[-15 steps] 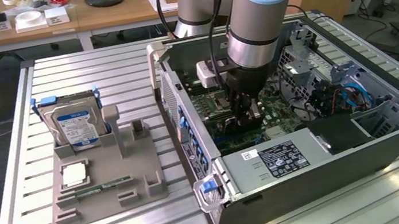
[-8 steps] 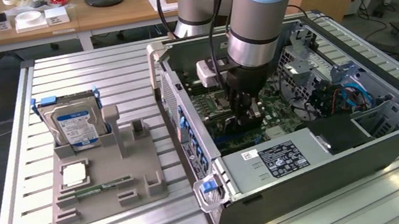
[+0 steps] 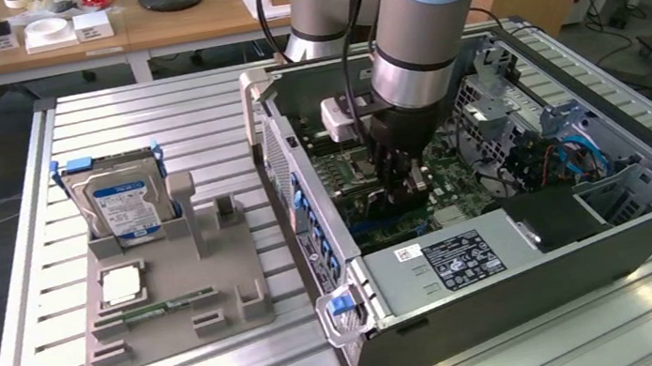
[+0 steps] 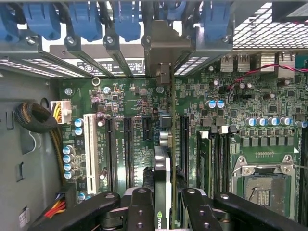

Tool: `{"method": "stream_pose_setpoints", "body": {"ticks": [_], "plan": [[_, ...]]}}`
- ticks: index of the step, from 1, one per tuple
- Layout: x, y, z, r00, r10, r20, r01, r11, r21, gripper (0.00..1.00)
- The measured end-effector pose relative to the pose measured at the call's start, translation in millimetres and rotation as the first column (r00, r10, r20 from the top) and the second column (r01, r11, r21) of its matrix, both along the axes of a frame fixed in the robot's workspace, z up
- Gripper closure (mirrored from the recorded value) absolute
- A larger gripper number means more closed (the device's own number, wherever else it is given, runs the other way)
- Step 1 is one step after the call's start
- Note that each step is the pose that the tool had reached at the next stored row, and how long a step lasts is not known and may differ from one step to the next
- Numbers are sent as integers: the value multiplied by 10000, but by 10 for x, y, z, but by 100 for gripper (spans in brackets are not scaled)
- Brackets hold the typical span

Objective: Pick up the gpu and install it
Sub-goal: 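Insert the gpu into the slot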

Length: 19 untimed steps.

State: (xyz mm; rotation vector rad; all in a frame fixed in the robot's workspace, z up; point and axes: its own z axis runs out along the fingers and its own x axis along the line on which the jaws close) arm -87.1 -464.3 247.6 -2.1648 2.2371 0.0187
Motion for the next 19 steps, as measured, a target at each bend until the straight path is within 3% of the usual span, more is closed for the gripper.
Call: {"method": "stream_pose_setpoints", "body": {"ticks": [19], "plan": [[-13, 6, -76, 10000, 33, 6, -33, 10000, -5, 73]]}}
